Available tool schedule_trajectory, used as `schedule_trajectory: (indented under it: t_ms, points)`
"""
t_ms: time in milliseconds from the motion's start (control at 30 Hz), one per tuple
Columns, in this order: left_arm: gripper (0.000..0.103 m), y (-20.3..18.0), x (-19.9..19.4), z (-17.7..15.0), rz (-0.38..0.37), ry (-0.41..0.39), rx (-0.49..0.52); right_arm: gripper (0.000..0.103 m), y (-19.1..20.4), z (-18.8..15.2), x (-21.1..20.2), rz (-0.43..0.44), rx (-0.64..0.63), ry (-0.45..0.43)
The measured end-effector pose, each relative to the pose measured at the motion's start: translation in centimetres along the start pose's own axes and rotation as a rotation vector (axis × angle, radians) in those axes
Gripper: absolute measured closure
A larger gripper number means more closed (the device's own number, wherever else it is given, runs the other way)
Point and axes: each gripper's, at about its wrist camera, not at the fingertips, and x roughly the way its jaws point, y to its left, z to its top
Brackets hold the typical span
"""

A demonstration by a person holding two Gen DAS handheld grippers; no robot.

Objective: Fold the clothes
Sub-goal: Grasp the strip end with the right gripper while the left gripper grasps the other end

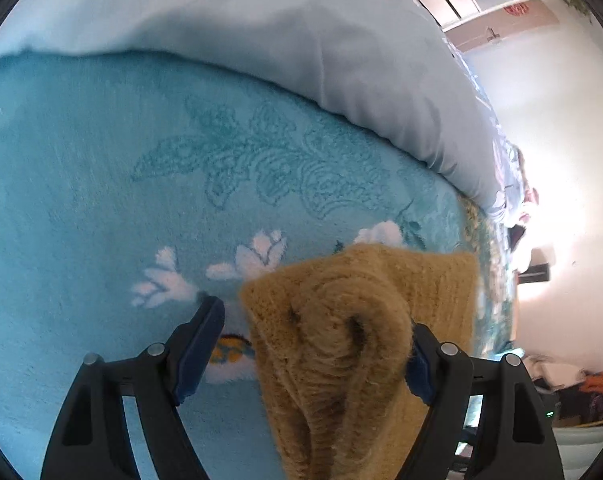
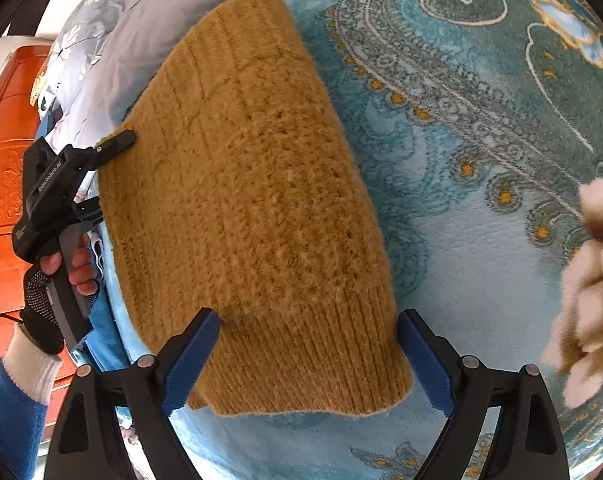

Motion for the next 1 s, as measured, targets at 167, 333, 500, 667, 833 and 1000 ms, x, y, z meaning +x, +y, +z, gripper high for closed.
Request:
schedule_trajectory:
  t_ms: [167, 333, 500, 667, 833, 1000]
  points:
    - [0.039, 0.0, 0.5, -0.1, -0.043, -0.001, -0.045, 0.035, -0.8, -0.1, -0.5, -0.009, 0.006, 0.005]
    - [0.063, -1.0, 0.2, -0.7, -0.001, -0.035, -0.081, 0.067, -1.0, -0.2, -1.0, 0.003, 0.005, 0.022]
    - [0.069, -3.1, -2.2, -2.7, 0.022, -0.117, -0.105, 0.076, -1.9, 1.2, -2.7, 0.037, -0.019, 0.05]
    - [0.07, -6.0, -6.1, -6.8, 0.053, -0.187, -0.159, 0.079, -2.2, 2.4, -6.1, 0.09, -0.137, 0.084]
    - [0.07, -8.9, -9.1, -13.4, 0.059, -0.24, -0.291, 0.079, -2.5, 4.2, -9.7, 0.06, -0.318, 0.139]
    - [0.07, -11.3, -10.1, -21.9, 0.029, -0.279, -0.443, 0.079, -3.7, 5.0, -13.6, 0.008, -0.551, 0.256]
